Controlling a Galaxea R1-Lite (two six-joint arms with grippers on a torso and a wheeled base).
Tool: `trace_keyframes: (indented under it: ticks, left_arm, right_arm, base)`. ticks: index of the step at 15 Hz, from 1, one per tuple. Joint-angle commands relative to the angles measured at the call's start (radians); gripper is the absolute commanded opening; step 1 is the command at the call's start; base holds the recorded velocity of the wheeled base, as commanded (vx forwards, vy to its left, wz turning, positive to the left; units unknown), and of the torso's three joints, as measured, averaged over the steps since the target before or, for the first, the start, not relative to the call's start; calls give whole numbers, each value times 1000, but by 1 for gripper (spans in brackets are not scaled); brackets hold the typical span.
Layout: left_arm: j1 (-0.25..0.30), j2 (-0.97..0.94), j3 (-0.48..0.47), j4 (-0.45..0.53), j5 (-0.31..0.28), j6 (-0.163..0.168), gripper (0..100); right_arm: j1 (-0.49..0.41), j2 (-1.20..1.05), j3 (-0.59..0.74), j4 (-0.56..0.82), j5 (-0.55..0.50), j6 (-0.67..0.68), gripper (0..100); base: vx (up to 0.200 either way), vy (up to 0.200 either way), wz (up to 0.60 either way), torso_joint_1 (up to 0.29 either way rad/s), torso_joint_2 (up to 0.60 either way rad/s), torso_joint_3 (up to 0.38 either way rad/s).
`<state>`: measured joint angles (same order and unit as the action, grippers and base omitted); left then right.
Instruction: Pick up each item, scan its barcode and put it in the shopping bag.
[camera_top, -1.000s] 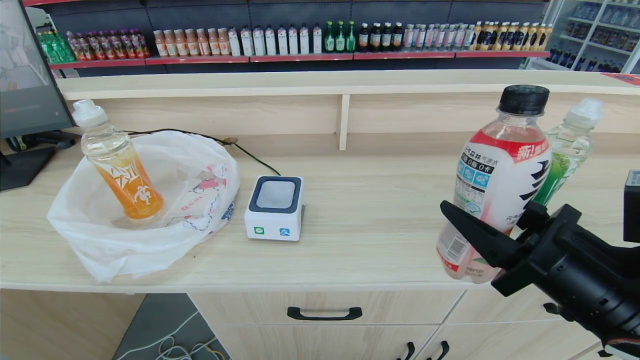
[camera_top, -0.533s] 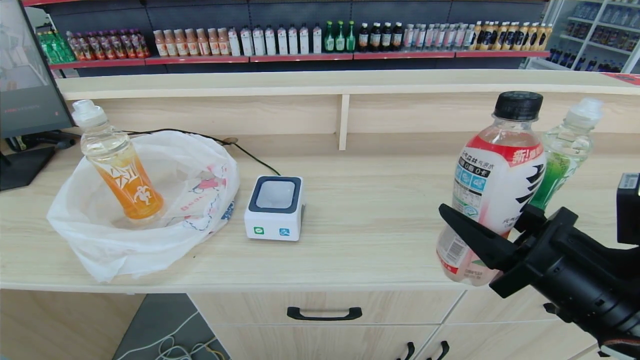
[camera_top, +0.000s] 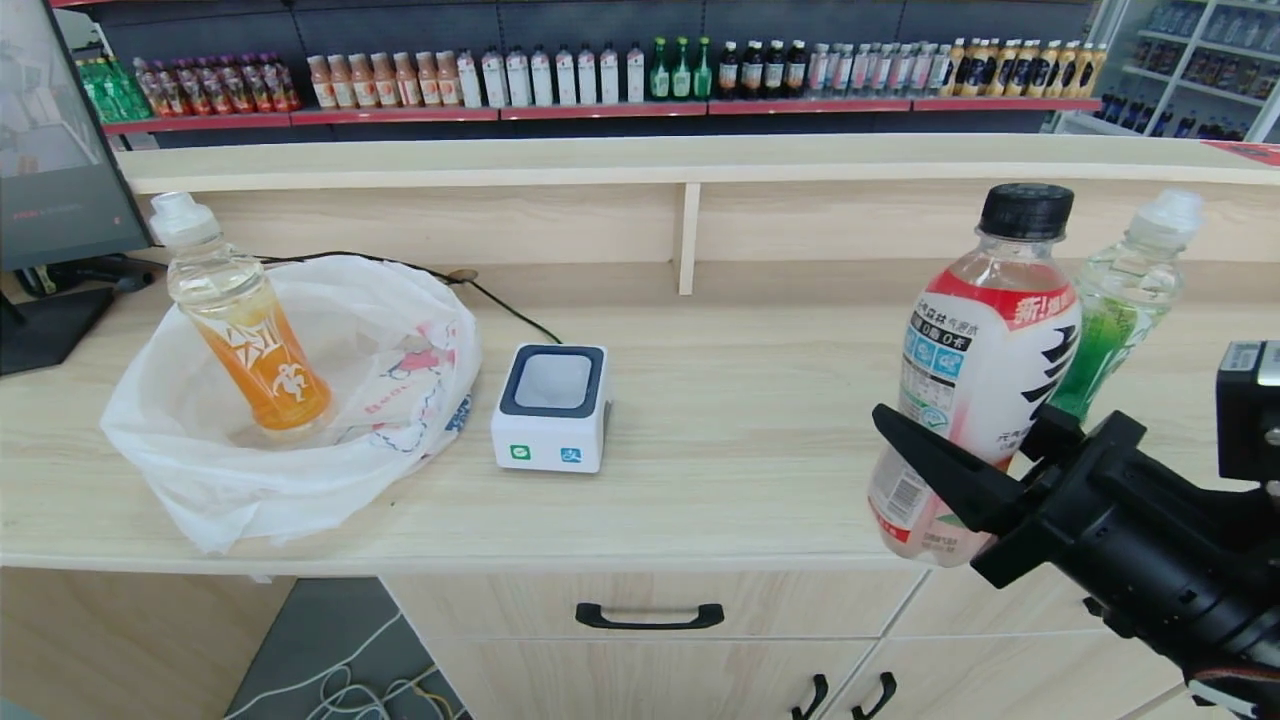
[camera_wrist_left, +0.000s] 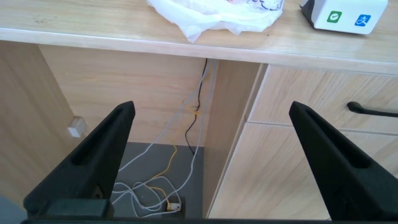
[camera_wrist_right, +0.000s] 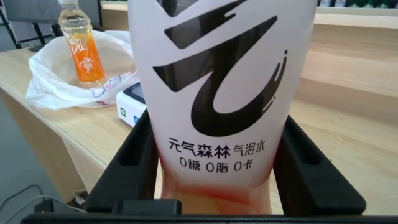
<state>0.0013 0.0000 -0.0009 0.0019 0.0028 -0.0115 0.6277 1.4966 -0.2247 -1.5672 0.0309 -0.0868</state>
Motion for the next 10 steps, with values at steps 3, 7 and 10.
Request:
trace_keyframes:
  ticks: [3, 7, 10]
  left_arm:
    - [0, 0, -1, 0, 0, -1, 100]
    - [0, 0, 1, 0, 0, -4, 100]
    - [0, 0, 1, 0, 0, -4, 100]
  right_arm:
    - [1, -6, -1, -4, 1, -1, 0]
    - [0, -22, 10, -4, 1, -1, 0]
    - [-3, -32, 22, -4, 1, -1, 0]
  base:
    - [0, 0, 0, 0, 0, 0]
    - [0, 150, 0, 1, 1, 1]
    - [0, 200, 0, 19, 9, -4]
